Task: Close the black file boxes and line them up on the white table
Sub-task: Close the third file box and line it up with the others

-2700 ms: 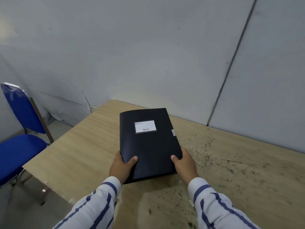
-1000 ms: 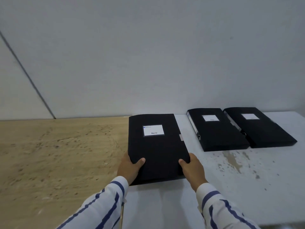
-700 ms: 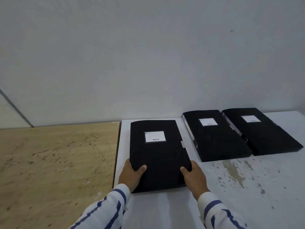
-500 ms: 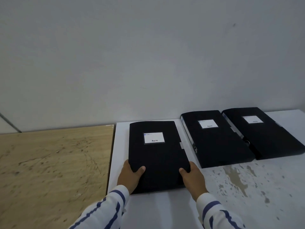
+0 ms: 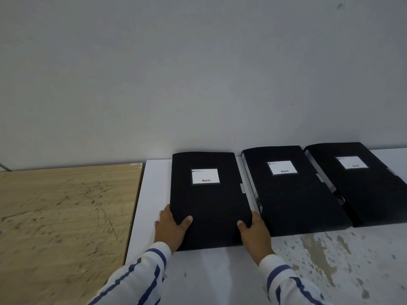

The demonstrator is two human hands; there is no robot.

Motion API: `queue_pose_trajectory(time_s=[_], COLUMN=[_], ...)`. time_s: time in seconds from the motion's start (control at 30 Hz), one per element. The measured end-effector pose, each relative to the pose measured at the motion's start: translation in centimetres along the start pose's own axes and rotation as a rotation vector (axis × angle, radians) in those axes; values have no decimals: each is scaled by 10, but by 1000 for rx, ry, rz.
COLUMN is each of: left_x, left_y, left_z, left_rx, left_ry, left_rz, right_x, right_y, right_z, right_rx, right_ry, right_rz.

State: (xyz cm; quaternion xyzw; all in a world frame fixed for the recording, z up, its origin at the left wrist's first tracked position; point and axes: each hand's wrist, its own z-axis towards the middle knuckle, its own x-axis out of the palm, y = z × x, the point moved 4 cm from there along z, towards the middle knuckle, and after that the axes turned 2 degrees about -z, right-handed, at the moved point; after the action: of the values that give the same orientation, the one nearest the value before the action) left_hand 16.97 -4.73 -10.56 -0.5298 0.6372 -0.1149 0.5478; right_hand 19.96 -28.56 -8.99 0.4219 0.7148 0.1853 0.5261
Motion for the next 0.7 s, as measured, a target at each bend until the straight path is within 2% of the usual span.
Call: queue_pose_trajectory(time_s=[0.2, 0.7], left_x=[4, 6], left_y=[-2, -7], left_z=[7, 16], left_rx=[11, 19], left_ry=[-29, -55], left_rz=[42, 105], right_x=[2, 0], right_y=[2, 6], right_z=[7, 21], right_rx=[-22, -44], right_ry=[-45, 9], right_rz=[-66, -134])
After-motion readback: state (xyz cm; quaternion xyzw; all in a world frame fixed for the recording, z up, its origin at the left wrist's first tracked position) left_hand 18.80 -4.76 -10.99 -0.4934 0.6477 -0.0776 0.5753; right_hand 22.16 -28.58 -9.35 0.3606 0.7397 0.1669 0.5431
